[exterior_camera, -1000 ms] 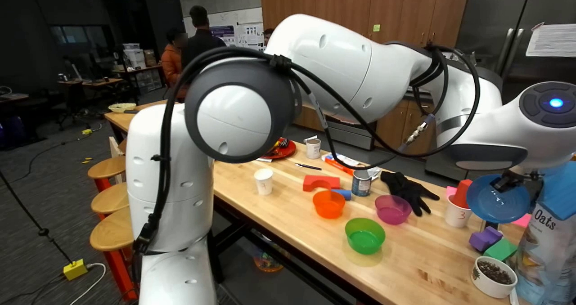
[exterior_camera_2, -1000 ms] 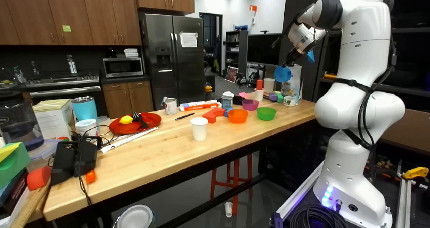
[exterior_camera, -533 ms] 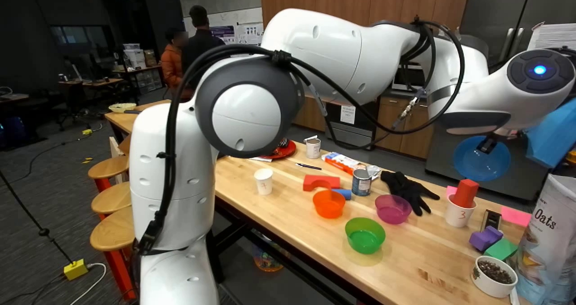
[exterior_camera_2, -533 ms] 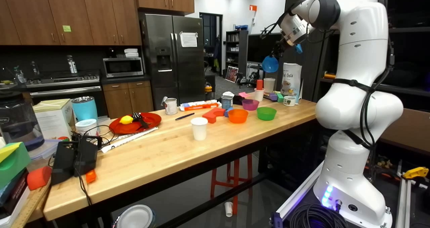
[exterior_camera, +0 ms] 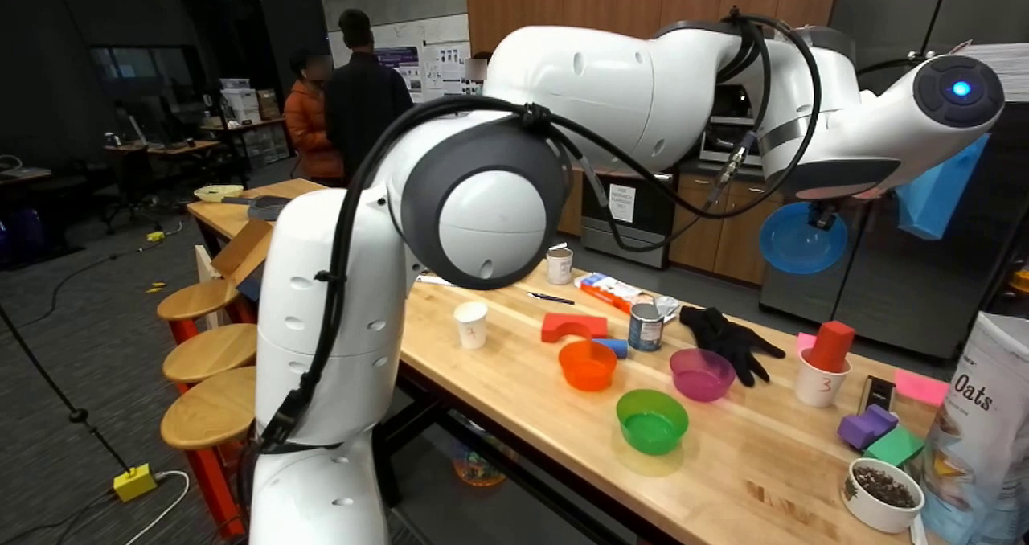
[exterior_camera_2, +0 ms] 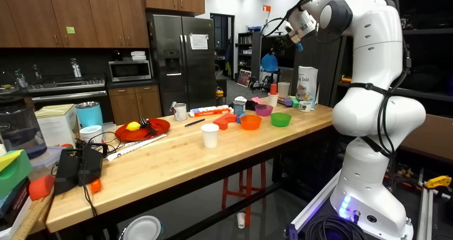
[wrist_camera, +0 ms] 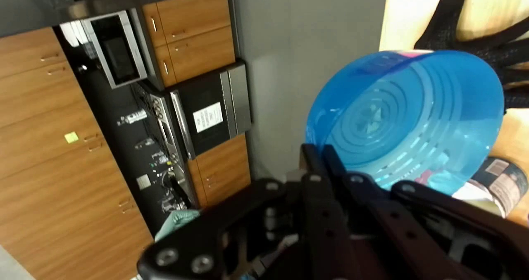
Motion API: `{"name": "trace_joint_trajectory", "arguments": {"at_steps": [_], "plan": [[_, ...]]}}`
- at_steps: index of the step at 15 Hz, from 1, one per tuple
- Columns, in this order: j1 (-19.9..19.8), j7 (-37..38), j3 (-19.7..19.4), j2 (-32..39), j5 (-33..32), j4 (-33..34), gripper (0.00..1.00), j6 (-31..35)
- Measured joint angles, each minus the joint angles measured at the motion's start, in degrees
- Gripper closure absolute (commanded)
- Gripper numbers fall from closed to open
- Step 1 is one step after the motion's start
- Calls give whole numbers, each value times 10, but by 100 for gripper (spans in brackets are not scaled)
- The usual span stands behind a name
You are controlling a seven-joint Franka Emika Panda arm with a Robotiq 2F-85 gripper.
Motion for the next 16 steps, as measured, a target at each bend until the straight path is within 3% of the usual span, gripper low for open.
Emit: {"name": "trace_joint_trajectory", "arguments": {"at_steps": [4,11,16], "plan": [[-32,0,54,38,-18,32,99,-59],[-56,1,89,77,-106,22,99,-120],[-77,1,129,87,-122,5,99,-142]]}}
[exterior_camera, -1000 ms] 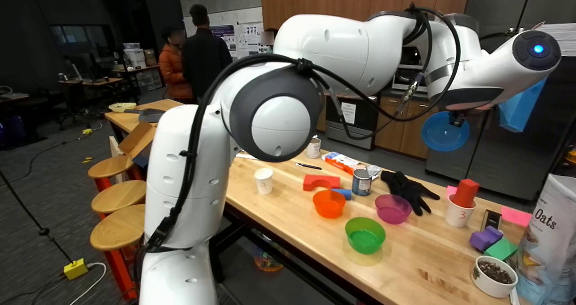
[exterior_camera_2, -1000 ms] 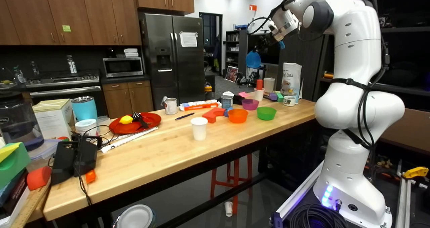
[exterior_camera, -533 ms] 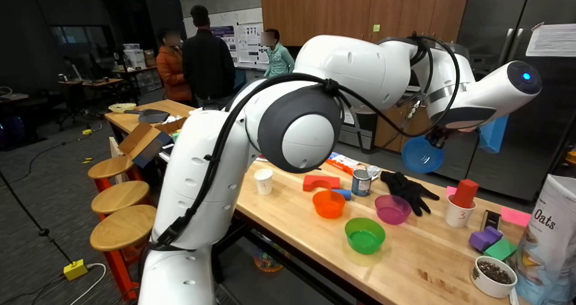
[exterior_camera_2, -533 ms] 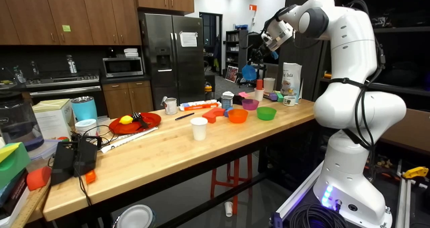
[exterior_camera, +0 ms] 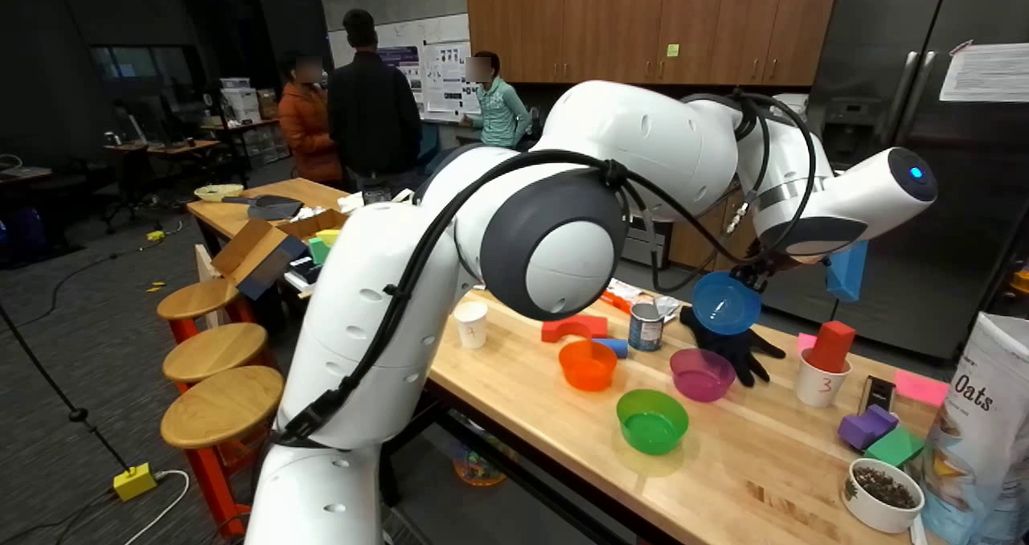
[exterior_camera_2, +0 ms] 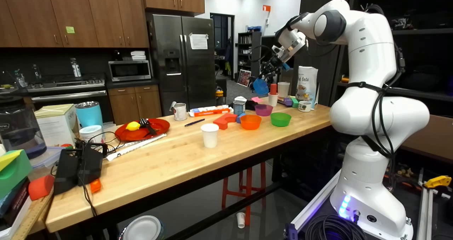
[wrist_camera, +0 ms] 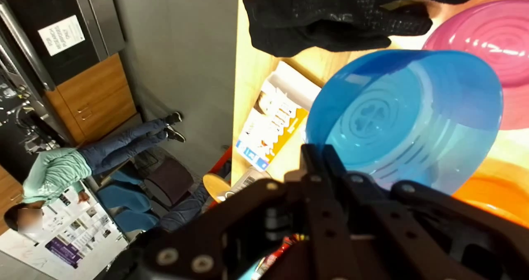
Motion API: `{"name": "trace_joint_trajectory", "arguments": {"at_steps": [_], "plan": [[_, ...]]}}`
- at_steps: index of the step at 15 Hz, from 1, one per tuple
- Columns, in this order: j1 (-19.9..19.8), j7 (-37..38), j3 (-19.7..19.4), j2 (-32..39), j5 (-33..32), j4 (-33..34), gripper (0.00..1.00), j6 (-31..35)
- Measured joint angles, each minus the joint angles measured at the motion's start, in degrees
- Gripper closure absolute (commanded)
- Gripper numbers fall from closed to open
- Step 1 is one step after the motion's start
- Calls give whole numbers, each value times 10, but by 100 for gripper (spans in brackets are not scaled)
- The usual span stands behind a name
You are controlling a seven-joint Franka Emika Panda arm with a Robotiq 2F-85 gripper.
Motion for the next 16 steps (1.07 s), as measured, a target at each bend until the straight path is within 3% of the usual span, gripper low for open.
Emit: {"name": "trace_joint_trajectory", "arguments": {"at_steps": [5,11,16], "plan": [[-5,0,8,6,-14,-25,99,-14],[47,5,-81,8,-56,-31,99,-59],[71,6,-107,15,-60,-29,99,-81]]}}
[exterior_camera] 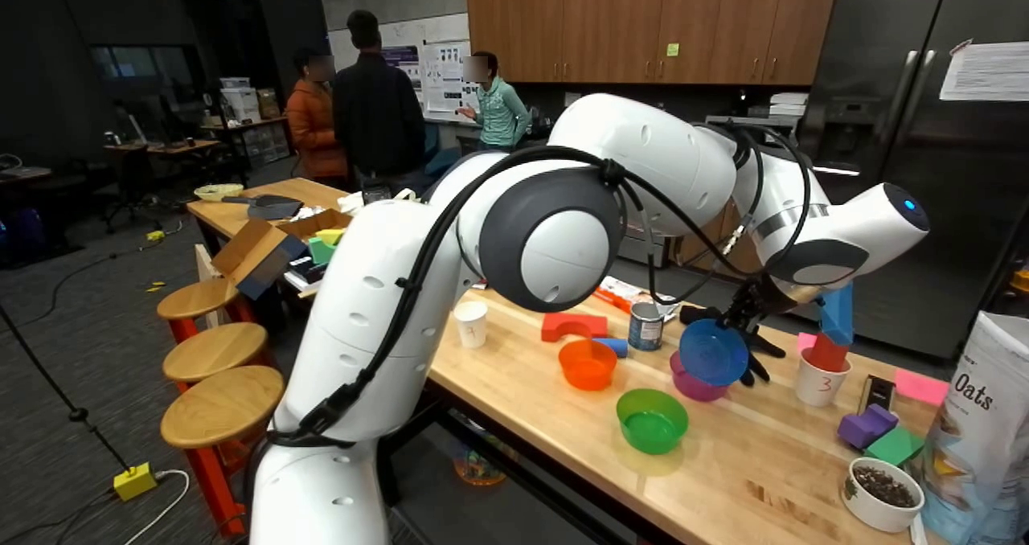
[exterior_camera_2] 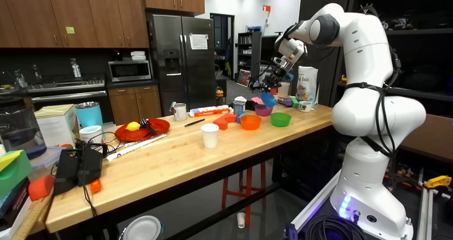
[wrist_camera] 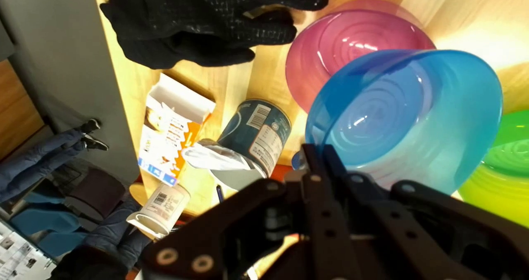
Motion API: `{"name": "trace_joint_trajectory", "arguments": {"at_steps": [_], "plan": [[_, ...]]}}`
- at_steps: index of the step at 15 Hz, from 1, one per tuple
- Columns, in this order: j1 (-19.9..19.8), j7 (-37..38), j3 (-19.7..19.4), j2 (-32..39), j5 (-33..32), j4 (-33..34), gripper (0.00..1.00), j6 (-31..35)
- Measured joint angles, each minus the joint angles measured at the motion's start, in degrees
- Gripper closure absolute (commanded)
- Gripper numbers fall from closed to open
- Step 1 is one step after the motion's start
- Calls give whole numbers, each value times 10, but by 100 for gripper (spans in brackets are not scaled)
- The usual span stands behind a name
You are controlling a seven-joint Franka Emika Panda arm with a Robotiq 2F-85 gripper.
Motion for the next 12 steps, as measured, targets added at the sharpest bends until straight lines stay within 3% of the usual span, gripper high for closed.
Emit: {"name": "trace_joint_trajectory", "arguments": {"at_steps": [9,10,12], "plan": [[21,7,-11,24,0,17,99,-7],[22,8,-13,25,0,20,75,-7],[22,11,-15,28,-1,26,66,-7]]}}
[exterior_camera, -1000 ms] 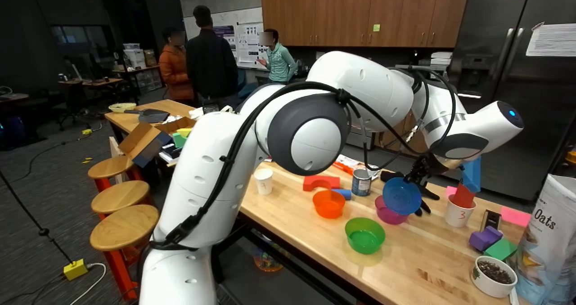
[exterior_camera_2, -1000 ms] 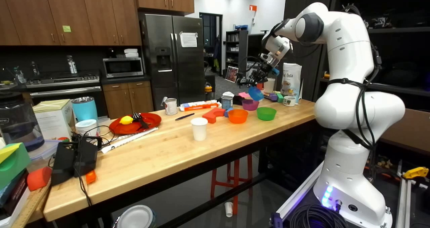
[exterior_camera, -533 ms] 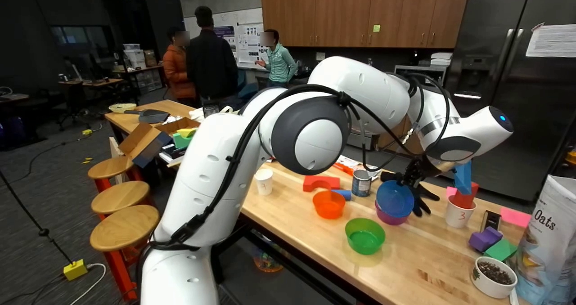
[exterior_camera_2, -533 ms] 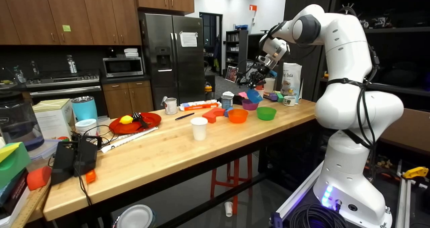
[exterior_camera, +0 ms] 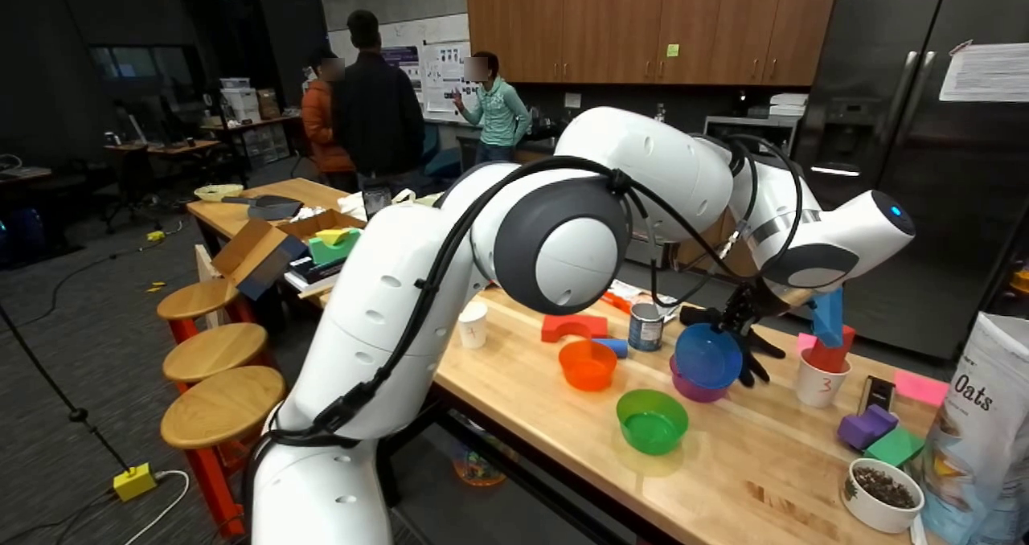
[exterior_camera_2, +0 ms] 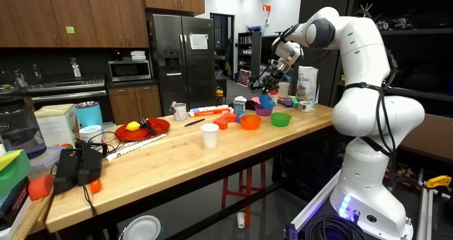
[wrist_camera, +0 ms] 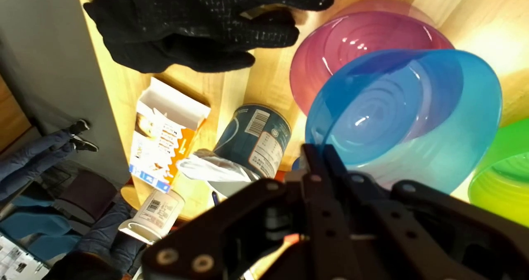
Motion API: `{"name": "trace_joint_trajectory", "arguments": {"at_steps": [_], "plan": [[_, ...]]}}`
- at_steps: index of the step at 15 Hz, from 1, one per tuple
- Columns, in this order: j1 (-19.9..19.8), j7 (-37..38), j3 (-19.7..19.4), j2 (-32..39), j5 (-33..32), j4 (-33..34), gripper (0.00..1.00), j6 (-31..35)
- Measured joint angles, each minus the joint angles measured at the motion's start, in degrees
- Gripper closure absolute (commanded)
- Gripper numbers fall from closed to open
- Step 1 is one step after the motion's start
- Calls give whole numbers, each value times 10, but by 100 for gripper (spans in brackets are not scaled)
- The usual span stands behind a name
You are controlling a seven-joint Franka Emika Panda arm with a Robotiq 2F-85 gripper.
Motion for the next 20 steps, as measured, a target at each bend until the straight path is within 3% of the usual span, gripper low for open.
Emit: {"name": "trace_joint_trajectory", "arguments": {"at_steps": [10,20], "plan": [[0,14,-3,11,-23,24,2,0],[9,34,-3,18,-62,30,0,0]]}}
